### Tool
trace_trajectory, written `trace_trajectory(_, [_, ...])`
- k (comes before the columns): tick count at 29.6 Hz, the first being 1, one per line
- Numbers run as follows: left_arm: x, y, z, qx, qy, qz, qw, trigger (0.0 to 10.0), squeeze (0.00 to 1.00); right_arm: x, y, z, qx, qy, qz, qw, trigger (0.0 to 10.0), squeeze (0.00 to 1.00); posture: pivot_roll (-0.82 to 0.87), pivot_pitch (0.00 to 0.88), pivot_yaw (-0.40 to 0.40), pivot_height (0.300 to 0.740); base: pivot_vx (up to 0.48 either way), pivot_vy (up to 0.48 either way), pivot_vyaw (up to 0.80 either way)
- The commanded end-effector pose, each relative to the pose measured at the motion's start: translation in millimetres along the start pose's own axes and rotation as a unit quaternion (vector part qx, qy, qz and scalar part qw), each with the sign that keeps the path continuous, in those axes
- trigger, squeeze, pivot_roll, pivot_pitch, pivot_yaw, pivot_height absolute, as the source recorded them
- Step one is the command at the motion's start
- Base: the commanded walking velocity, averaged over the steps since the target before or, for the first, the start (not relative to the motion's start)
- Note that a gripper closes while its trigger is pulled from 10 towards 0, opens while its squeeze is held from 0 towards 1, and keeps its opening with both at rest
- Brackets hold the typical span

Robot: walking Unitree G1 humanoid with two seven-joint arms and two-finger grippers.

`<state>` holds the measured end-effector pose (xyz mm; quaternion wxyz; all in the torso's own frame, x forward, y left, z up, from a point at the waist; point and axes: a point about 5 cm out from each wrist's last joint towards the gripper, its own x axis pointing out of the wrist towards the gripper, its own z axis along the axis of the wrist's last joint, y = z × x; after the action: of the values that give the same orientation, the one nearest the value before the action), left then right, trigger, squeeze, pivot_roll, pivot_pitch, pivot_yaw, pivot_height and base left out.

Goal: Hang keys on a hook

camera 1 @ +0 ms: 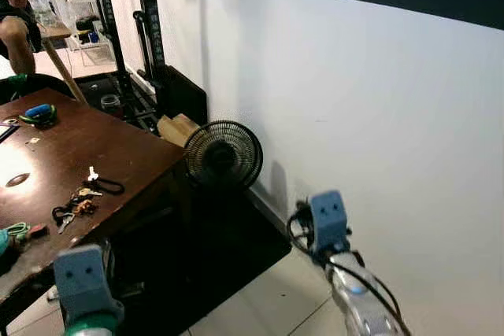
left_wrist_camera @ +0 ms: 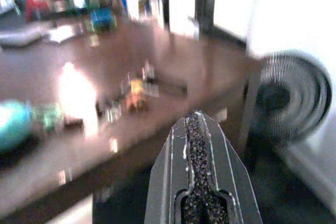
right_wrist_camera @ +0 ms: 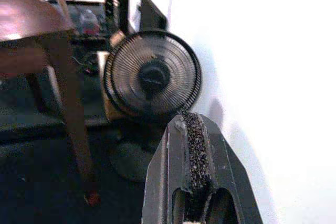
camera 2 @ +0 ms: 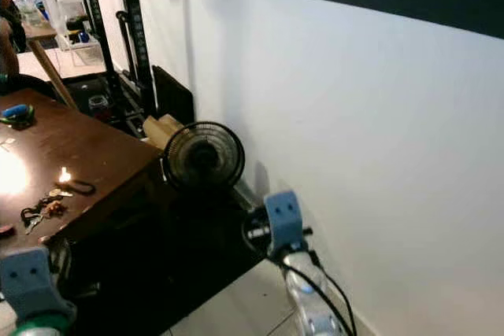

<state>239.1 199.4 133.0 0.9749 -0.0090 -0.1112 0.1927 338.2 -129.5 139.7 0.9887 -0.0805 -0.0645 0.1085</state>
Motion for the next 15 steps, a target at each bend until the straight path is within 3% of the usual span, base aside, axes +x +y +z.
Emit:
trace_trajectory(1, [2.1, 3.0, 6.2, 0.004, -0.009, 0.010, 1.000, 10.0, 0.00, 1.8, 6.7, 6.1, 0.008, -0.014, 0.015, 1.000, 10.0, 0.00, -0.09, 0.027, 0.048, 0.740, 0.000, 0.000, 0.00])
trace_trajectory(10, [7.7, 9.8, 10.8, 0.014, -0.007, 0.036, 0.999, 10.0, 0.00, 9.5, 28.1, 16.3, 0.018, -0.025, 0.027, 0.999, 10.0, 0.00, -0.09, 0.037, 0.057, 0.740, 0.000, 0.000, 0.00])
trace_trajectory(15, [9.1, 9.3, 11.4, 0.003, 0.002, 0.038, 0.999, 10.0, 0.00, 10.4, 32.0, 16.8, 0.013, -0.020, 0.037, 0.999, 10.0, 0.00, -0.09, 0.042, 0.052, 0.740, 0.000, 0.000, 0.66])
